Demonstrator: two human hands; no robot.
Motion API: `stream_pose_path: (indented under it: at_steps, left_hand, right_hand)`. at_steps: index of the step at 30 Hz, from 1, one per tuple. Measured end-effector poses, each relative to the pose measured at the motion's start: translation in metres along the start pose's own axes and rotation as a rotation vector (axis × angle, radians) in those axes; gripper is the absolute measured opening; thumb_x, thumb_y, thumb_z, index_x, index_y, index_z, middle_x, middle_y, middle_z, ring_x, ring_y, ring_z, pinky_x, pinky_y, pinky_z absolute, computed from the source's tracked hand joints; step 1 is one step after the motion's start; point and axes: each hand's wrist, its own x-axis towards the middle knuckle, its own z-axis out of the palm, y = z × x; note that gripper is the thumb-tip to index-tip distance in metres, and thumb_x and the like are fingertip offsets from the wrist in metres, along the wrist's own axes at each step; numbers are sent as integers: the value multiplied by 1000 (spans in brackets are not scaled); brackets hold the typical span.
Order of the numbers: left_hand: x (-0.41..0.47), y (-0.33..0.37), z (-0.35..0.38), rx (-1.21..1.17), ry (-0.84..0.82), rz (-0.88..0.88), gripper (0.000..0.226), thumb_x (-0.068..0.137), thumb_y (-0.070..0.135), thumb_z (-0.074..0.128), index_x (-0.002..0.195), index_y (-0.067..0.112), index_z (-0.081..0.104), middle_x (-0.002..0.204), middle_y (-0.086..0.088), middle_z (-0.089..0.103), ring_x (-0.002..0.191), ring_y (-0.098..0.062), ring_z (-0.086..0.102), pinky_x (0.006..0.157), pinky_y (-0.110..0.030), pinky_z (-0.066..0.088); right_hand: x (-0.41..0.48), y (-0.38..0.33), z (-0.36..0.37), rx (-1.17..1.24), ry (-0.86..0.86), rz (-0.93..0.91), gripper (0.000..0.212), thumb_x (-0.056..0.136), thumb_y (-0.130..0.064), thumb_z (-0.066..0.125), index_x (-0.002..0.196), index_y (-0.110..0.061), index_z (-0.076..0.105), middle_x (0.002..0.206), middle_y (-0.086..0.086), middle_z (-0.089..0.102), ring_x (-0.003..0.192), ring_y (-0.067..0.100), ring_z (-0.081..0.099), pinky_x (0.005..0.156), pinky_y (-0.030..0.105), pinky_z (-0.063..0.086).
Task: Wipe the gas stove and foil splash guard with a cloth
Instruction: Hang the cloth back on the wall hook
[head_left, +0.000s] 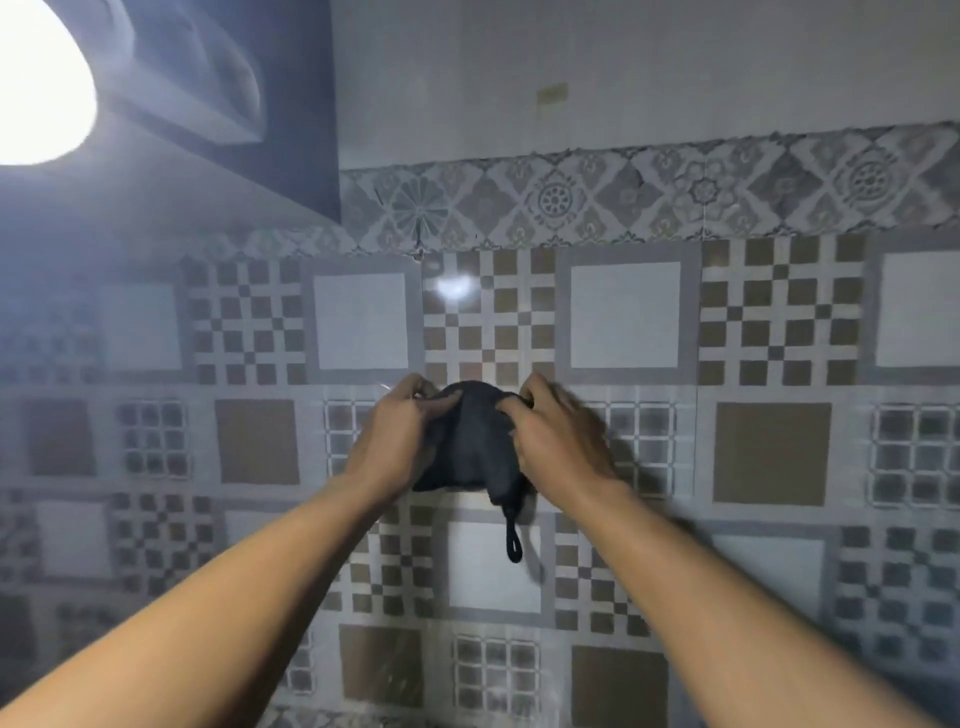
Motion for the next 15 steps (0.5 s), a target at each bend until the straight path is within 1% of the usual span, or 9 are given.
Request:
stream_pose_path:
  at_steps: [2,3,5,7,8,10,12,13,15]
  left_hand:
    - [-9,-6,11,40,21,78,34,85,17,71,118,26,69,91,5,57,83,-13,56,72,-24,51]
    - [-12,-7,12,16,6,86,39,85,14,70,122,24,68,93,5,56,84,-13,55,75,-26,51]
    - [-16,-2,8,-25,-31,61,41,85,14,69,124,27,67,89,5,57,83,-13,55,75,-30,50]
    - [-18,5,2,-44,-76,42,40,84,23,64,123,30,67,85,5,58,81,-14,55,71,-31,48]
    - [-18,8,-1,-41,-101,26,40,83,28,61,122,32,68,84,5,59,80,-15,56,70,-30,46]
    - [-19,13,-6,-38,-142,-3,39,83,28,59,121,34,68,84,3,60,80,-18,57,69,-28,43]
    - [-21,19,-12,-38,-204,-50,41,84,17,60,122,32,68,88,1,64,84,-22,62,73,-29,47]
    - [-21,21,-15,-45,-245,-73,46,83,8,59,122,30,68,92,-1,69,88,-23,65,77,-31,51]
    - [-21,26,-23,-55,-322,-102,56,79,-4,52,124,25,67,106,-5,74,99,-23,67,87,-35,55]
  right_hand:
    - [-14,1,12,64,-35,0,39,89,-9,57,128,-18,57,119,5,50,108,27,49,85,35,41]
    - [-17,0,14,109,-60,36,38,91,-11,56,128,-20,56,120,4,50,109,26,48,85,35,41]
    - [-15,2,15,174,-92,73,36,93,-14,54,128,-22,57,119,3,49,108,26,48,83,34,41]
    - [-16,-1,11,207,-150,90,35,92,-14,53,126,-22,58,115,4,49,106,27,49,76,31,39]
    - [-16,-2,9,220,-192,99,36,92,-13,53,127,-22,57,115,4,48,105,28,50,76,31,39]
    - [-17,-3,3,251,-281,112,43,91,-10,53,133,-23,53,120,5,47,111,30,50,85,35,44]
    - [-19,-2,-6,267,-366,126,57,91,-4,52,142,-27,45,133,7,46,121,31,47,100,41,43]
    - [-20,-2,-11,267,-405,125,62,90,-3,51,146,-29,40,137,8,44,124,31,46,104,43,41]
    - [-23,-3,-22,251,-454,119,66,91,-2,49,149,-31,36,139,8,43,126,31,46,105,42,41]
